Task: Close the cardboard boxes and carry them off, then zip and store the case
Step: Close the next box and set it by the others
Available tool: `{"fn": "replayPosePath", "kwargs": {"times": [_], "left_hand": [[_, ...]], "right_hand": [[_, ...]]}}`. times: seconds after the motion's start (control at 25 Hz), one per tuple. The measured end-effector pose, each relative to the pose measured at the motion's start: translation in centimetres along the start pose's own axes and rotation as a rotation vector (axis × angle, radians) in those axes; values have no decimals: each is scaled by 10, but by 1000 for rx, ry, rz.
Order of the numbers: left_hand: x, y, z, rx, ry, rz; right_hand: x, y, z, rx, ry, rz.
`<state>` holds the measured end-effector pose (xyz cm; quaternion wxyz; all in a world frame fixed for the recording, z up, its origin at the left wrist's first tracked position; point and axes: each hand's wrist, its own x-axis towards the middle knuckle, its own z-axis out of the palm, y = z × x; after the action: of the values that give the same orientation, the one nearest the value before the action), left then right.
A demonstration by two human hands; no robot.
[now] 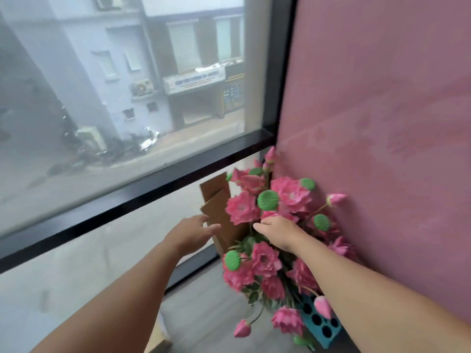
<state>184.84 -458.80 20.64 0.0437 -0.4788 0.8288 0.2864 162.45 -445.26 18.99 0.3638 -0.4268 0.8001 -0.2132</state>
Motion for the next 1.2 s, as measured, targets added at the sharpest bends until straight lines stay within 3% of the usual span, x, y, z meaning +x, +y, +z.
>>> {"fn": "replayPosePath", "kwargs": {"times": [0.32,0.56,0.72,0.84,1.2], "left_hand": [[3,174,54,126,-159,375],[5,274,106,414,-294,733],[-14,343,145,366,-380,920],[-48,395,177,333,-480,879],[-213,535,318,619,-701,1228]], "right_hand": [[-110,126,-95,78,284,238],[-207,186,-111,214,496,486],[-285,221,-100,321,646,657],[-339,245,-90,347,730,776],[-516,336,-67,595,1002,1036]]}}
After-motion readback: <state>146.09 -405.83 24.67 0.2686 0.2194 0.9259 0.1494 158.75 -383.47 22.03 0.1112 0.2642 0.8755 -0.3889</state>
